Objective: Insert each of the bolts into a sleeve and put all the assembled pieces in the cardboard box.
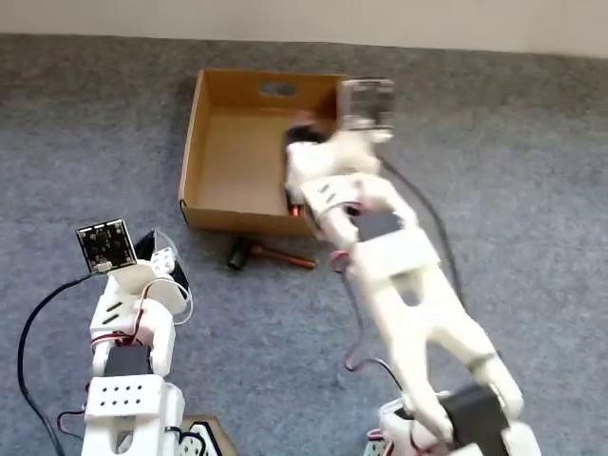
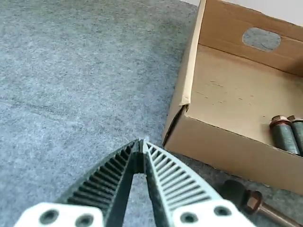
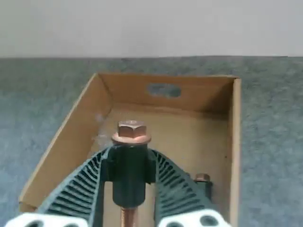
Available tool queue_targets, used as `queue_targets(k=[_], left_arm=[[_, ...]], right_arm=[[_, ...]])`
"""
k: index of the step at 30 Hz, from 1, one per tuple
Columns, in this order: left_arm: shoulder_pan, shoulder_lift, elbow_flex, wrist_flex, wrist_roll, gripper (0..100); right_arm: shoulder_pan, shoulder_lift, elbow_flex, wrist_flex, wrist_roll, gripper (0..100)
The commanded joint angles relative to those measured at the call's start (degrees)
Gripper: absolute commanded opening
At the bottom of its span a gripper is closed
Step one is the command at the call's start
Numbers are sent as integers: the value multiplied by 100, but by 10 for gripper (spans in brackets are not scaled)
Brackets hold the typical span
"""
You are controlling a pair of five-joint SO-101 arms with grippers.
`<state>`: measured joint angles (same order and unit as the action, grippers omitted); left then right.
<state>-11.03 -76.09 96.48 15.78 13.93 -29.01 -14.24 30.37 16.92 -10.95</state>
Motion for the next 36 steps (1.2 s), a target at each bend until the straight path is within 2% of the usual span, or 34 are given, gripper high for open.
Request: queue_targets(k=[1,11,17,23,36], left_arm=[[-22,-40,119,-114,35,24],[-22,-13,119,-105,35,24],[-22,-13,119,-105,35,24],[-22,-13,119,-105,35,25],[-22,-13,119,-105,35,25]], right_arm=[[-356,593,-629,-189,290,7],[-426,2633,-1851,-189,281,7],[-400,3152,-2062,-154,-668,7],[-391,3547,-2079,-154,-255,7],[-391,3960,-2123,66,-281,9]])
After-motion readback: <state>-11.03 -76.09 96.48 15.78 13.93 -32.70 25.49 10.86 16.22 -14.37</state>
